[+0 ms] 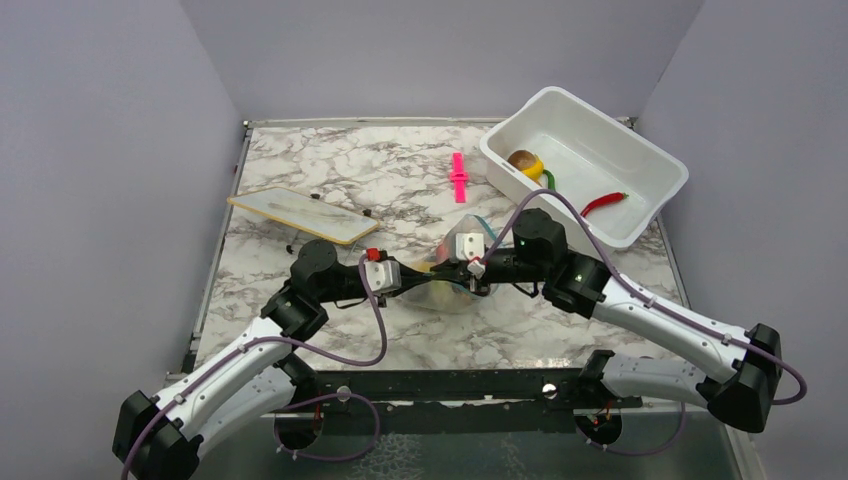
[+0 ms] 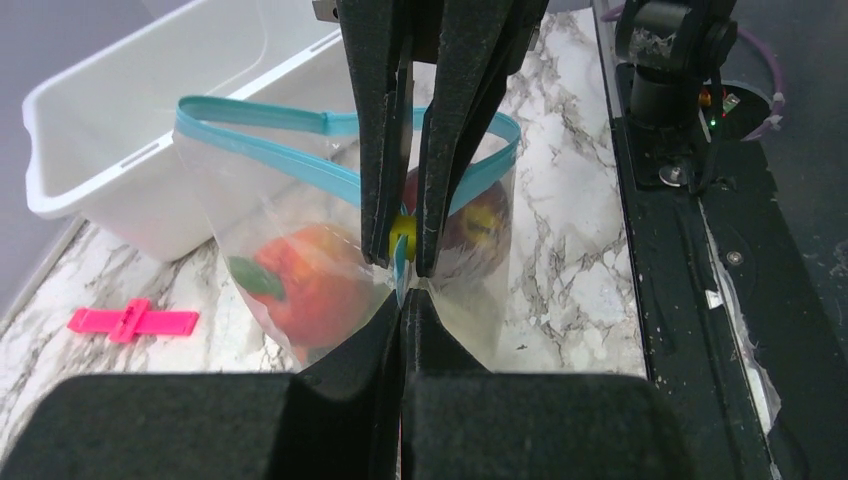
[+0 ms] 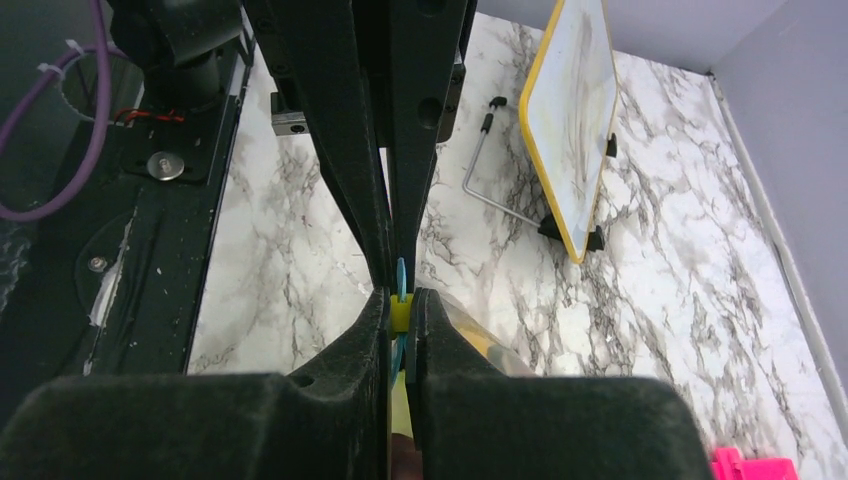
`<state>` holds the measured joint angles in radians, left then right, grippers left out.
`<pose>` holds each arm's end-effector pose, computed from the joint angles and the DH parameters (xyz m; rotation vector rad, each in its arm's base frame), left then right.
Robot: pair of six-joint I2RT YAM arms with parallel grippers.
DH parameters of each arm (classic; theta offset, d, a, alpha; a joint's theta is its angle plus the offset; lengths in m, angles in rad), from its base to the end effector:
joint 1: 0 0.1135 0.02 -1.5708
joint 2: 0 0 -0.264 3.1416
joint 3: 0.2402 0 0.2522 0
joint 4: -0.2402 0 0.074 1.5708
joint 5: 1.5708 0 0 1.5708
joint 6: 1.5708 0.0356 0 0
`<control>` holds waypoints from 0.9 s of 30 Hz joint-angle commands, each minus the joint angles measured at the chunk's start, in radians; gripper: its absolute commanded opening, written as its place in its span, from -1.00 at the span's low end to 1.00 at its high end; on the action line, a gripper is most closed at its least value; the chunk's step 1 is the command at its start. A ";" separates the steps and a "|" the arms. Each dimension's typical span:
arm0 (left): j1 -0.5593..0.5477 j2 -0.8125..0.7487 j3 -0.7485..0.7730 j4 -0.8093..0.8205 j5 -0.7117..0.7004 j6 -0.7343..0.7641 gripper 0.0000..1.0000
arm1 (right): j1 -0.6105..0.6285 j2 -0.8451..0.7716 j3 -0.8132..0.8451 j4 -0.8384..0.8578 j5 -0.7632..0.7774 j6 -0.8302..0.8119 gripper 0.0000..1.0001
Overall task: Place the food in the zip-top bag and seal the zipper
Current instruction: Zip the zipper food storage bag at the center of the board.
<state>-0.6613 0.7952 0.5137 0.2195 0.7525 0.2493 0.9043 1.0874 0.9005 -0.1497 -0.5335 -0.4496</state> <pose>0.1326 -0.1340 0.2854 1.2307 1.1696 -0.9215 0.1390 0.2061 0.3261 -1.4823 1.2545 0.8124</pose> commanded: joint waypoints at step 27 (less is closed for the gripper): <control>0.005 -0.103 0.001 0.116 -0.029 -0.057 -1.00 | 0.002 -0.119 0.071 -0.315 0.211 -0.093 -0.98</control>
<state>-0.6636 0.7376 0.5026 0.2794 0.7517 0.2073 0.9176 1.0134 0.9478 -0.3305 -0.4408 -0.5293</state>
